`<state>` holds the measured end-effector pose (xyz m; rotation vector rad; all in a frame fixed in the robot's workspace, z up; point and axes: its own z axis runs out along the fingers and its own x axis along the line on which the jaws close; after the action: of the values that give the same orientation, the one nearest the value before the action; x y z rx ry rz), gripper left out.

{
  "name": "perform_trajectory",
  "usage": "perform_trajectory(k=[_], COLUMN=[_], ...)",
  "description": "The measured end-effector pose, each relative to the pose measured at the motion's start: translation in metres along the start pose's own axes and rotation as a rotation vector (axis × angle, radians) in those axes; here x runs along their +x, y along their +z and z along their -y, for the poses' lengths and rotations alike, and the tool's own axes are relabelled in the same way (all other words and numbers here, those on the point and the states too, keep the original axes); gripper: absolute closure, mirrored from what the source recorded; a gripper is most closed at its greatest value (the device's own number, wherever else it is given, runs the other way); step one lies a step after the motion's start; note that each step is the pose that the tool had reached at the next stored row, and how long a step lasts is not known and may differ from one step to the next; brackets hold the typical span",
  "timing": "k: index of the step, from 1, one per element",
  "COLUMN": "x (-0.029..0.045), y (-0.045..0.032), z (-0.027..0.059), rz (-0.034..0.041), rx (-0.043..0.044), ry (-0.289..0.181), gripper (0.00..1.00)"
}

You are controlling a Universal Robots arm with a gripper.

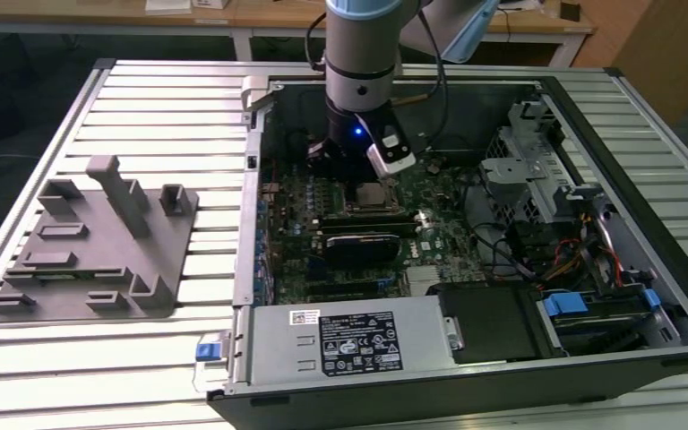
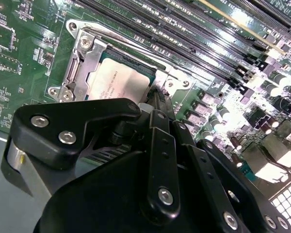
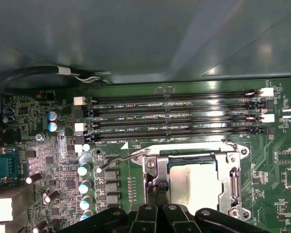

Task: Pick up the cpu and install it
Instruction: 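Close the cpu cover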

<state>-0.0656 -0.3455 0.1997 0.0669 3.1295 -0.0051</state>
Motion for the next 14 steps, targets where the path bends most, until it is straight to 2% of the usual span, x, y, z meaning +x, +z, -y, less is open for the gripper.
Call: perform_trajectory(k=[14], x=[0.0001], y=[0.0017], z=[0.0], rz=[-0.0001], rx=[0.0002], ry=[0.0], gripper=[0.89])
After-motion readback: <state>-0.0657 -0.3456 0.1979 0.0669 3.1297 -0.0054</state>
